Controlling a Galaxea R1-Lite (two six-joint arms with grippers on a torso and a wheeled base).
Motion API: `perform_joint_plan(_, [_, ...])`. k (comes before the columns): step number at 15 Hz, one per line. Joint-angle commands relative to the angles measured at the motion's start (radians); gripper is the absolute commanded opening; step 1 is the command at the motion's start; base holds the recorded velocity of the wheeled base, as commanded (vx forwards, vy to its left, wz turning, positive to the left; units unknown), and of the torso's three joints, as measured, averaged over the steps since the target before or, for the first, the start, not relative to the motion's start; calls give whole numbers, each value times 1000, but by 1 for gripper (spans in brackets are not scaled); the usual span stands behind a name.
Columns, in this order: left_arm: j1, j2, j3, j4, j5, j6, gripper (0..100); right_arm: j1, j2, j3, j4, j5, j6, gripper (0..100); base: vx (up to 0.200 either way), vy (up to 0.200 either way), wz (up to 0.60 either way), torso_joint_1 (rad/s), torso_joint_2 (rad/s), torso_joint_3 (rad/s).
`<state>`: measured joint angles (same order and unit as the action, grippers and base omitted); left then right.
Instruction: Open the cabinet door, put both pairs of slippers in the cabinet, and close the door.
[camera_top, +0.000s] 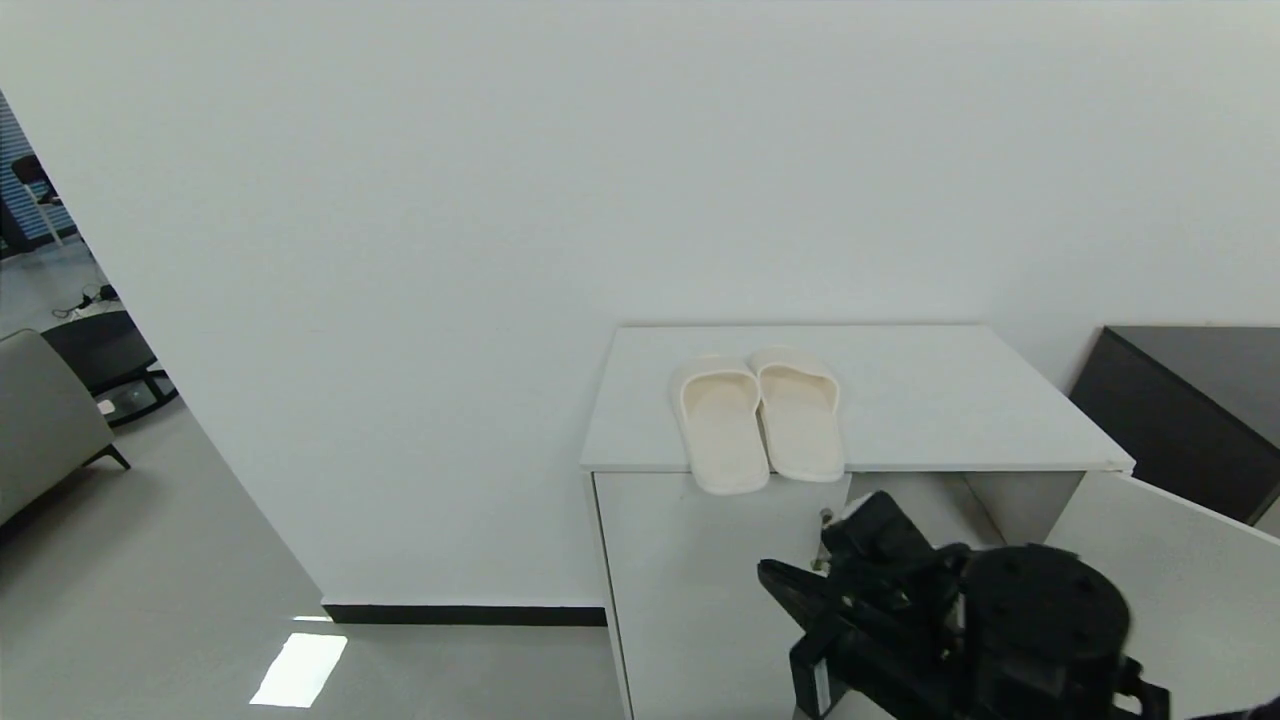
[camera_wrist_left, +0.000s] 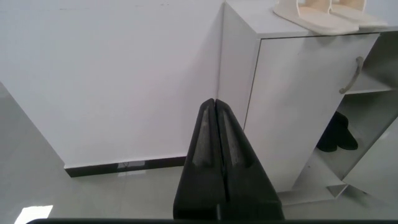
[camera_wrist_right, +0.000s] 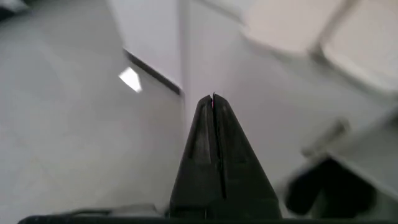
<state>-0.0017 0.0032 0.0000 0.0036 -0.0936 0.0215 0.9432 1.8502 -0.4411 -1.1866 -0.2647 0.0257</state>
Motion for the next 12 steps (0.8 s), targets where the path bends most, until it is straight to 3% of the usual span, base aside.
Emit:
perform_joint_plan(1, [0,0,0,-1,0,0,0,48,-89,-306,380,-188,174,0,0,0,0,0,0,0])
perform_joint_plan(2, [0,0,0,-1,-1,0,0,49,-92,-329,417,-192,197,0,0,0,0,0,0,0])
perform_joint_plan(3, [0,1,0,-1,0,0,0,46,-77,-482,647,-289,304,0,0,0,0,0,0,0])
perform_joint_plan(4, [0,0,0,-1,0,0,0,40,-45,-528,690,-346,330,0,0,0,0,0,0,0])
perform_joint_plan(5, [0,0,0,1,-1,0,0,32,-25,-541,697,-392,315,100,0,0,0,0,0,0])
perform_joint_plan(12, [0,0,0,-1,0,2,0,-96,96,-616,637,-404,235,100,0,0,0,0,0,0])
